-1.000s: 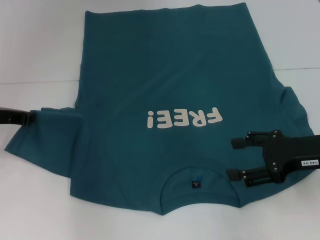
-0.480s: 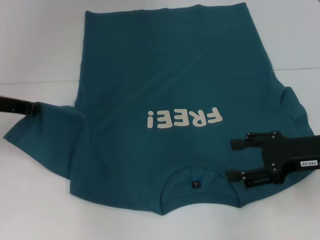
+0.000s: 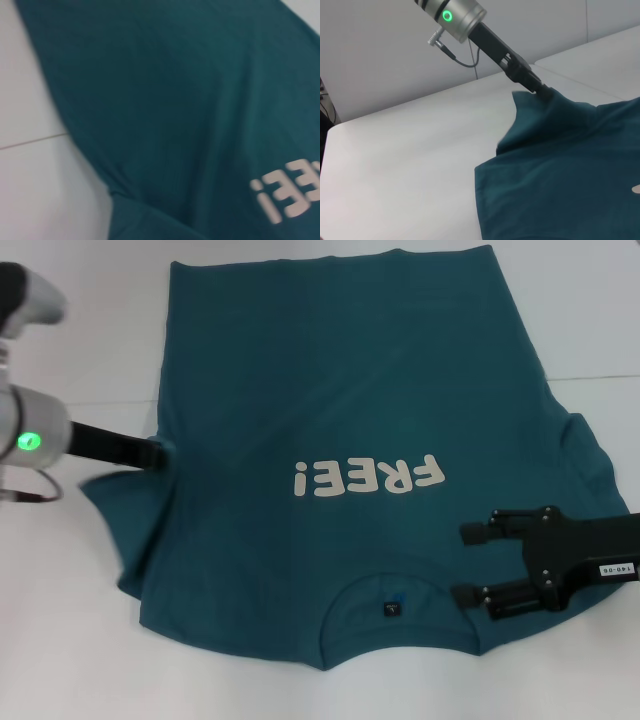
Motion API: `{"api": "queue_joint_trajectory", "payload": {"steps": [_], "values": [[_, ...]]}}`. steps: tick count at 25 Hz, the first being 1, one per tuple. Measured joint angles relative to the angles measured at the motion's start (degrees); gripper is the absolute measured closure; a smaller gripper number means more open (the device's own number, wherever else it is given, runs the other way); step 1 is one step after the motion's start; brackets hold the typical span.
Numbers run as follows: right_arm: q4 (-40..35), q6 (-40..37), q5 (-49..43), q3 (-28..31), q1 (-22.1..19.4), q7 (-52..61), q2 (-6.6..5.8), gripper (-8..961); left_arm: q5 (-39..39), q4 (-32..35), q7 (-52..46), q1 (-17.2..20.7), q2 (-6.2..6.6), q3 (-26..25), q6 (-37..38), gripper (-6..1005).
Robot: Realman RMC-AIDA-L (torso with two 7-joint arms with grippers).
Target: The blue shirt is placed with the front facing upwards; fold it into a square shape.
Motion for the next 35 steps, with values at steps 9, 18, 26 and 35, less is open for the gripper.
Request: {"api": "queue_joint_trajectory", "payload": {"steps": [9, 18, 26, 35], "values": [[0.0, 0.0, -1.4, 0.0, 0.2, 0.3, 0.19, 41, -0.6, -5.9, -2.5, -2.2, -3.41, 0.9, -3.4, 971], [0.0, 0.1, -1.4, -0.8, 0.3, 0.3, 0.34, 42, -5.1, -7.6, -2.2, -0.5, -3.78, 4.5, -9.1, 814], [0.0, 0.1, -1.4, -0.8, 0.1, 0.4, 0.23, 43, -5.3, 4.3, 4.3, 8.1, -3.44, 8.9, -9.0, 552], [0.0, 0.0, -1.4, -0.7, 0.1, 0.7, -0.07, 44, -1.4, 7.2, 13.7, 10.6, -3.29, 10.0, -4.3, 194]]}}
